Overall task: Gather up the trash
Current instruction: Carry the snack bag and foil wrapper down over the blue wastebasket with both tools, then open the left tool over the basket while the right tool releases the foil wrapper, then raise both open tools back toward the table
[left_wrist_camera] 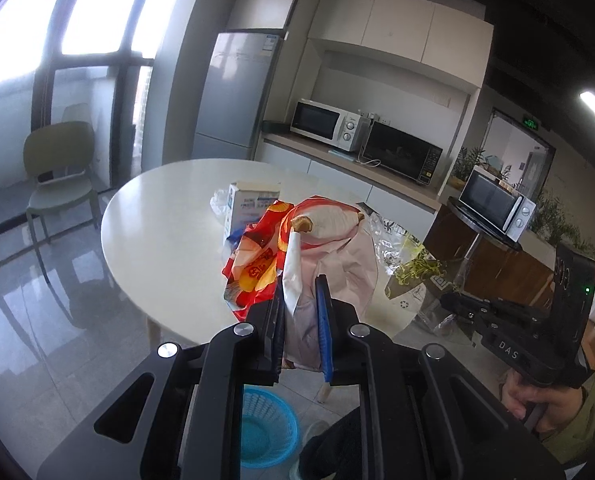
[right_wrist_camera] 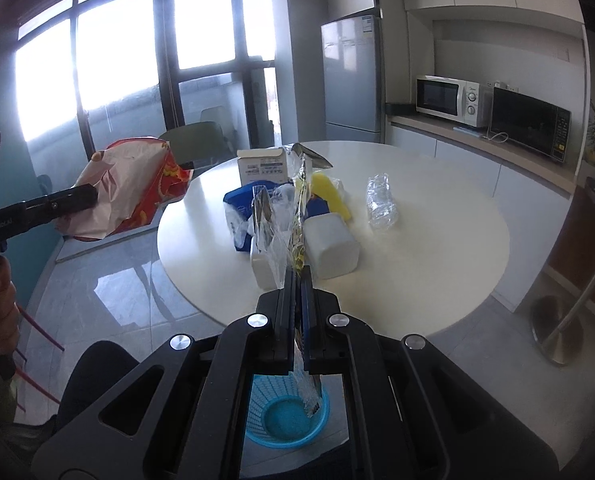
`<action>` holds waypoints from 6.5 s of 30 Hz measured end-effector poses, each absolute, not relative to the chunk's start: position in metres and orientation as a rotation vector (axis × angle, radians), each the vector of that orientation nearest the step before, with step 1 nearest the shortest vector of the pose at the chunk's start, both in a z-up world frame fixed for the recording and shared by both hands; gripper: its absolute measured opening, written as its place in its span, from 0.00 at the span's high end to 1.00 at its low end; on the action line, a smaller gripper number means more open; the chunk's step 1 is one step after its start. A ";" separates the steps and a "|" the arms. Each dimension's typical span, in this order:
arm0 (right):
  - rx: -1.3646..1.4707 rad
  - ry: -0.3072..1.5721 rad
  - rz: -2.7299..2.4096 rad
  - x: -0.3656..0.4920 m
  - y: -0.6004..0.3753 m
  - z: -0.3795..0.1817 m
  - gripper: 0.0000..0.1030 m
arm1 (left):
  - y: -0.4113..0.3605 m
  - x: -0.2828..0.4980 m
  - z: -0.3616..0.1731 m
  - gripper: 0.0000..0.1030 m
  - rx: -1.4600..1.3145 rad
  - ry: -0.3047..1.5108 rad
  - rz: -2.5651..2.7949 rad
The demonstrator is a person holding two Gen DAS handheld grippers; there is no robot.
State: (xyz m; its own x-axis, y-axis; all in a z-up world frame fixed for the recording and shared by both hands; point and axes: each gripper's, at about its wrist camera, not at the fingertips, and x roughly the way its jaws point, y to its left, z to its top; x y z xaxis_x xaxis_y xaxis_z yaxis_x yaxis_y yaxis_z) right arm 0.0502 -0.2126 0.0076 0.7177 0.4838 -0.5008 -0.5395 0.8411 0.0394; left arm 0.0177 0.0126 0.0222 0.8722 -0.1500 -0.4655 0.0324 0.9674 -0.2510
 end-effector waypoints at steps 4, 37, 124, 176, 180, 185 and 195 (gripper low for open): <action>-0.115 0.549 0.612 0.033 -0.215 -0.002 0.98 | 0.015 0.003 0.005 0.88 -0.253 0.525 -0.071; -0.180 1.008 0.735 0.000 -0.189 -0.169 0.99 | 0.015 -0.016 -0.161 0.88 -0.171 0.905 0.026; -0.135 1.475 0.410 0.170 -0.086 -0.392 0.60 | 0.072 0.148 -0.368 0.65 -0.428 1.334 0.118; -0.039 0.642 0.549 0.079 -0.190 -0.044 0.20 | 0.029 0.017 -0.028 0.31 -0.108 0.543 -0.011; -0.035 0.640 0.601 0.089 -0.186 -0.041 0.20 | 0.023 0.032 -0.015 0.31 -0.079 0.538 -0.027; -0.052 0.641 0.662 0.111 -0.178 -0.042 0.20 | 0.018 0.055 -0.005 0.30 -0.066 0.537 -0.050; -0.076 0.710 0.804 0.158 -0.155 -0.057 0.21 | 0.010 0.114 -0.011 0.31 -0.094 0.636 -0.156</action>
